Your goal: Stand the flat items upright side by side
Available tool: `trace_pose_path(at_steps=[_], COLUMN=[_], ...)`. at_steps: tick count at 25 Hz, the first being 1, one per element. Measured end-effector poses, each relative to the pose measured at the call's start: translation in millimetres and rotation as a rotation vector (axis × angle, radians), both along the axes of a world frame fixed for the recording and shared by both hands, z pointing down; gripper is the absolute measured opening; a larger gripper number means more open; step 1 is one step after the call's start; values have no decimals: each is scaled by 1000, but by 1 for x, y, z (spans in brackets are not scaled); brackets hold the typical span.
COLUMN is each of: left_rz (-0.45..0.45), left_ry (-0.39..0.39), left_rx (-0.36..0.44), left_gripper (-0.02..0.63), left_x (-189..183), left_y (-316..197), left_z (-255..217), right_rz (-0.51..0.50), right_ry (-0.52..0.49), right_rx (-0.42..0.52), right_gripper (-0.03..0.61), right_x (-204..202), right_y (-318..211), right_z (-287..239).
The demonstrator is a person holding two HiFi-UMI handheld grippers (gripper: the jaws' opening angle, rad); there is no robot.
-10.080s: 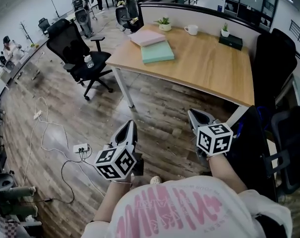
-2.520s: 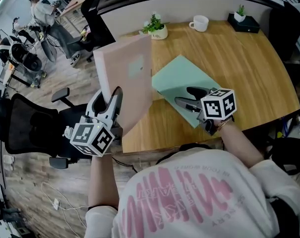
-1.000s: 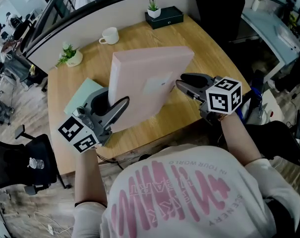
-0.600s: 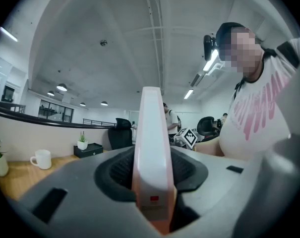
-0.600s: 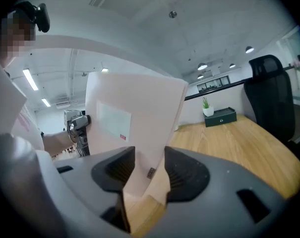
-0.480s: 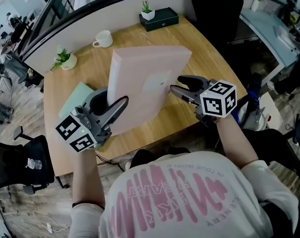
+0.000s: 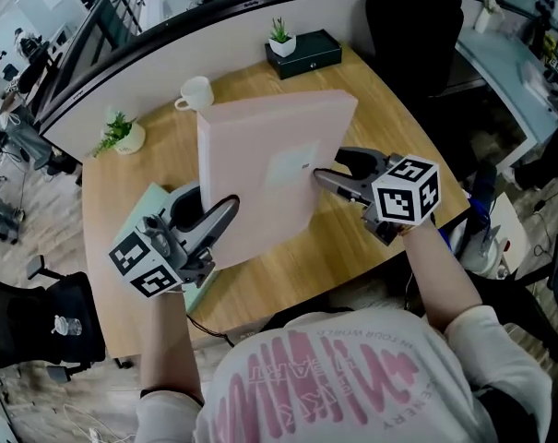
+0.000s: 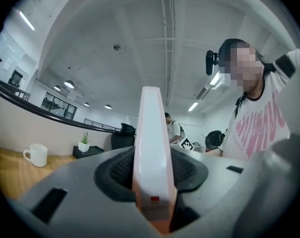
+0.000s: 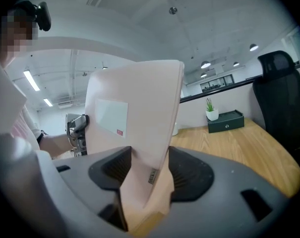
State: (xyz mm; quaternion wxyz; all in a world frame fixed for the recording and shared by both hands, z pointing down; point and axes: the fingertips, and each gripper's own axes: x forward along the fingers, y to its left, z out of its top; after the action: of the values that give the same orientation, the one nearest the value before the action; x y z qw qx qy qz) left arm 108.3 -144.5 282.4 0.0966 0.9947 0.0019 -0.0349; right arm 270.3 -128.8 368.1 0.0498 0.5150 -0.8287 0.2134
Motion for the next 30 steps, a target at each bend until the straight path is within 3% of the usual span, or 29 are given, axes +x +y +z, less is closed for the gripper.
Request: trace_pose_path(at_steps=[5, 7, 12, 14, 18, 24, 30], left_rz=[-8, -16, -9, -14, -22, -43, -95], left_ry=[42, 4, -218, -262, -270, -364, -351], left_rx=[-34, -10, 134, 150, 103, 174, 151], left_gripper=[173, 176, 181, 181, 186, 204, 238], left_x=[25, 35, 58, 61, 67, 69, 66], left_y=[-55, -73, -101, -111, -135, -166, -192], left_z=[2, 9, 53, 67, 78, 103, 104], right_rz=[41, 54, 77, 75, 66, 116, 111], right_ry=[12, 42, 147, 173, 166, 228, 260], right_rx=[-5, -6, -11, -23, -48, -12, -15], right_gripper=[241, 242, 258, 261, 287, 285, 288], right_x=[29, 39, 57, 59, 60, 56, 48], right_y=[-46, -65, -100, -111, -126, -153, -163], right_z=[-13, -14, -7, 0, 5, 6, 8])
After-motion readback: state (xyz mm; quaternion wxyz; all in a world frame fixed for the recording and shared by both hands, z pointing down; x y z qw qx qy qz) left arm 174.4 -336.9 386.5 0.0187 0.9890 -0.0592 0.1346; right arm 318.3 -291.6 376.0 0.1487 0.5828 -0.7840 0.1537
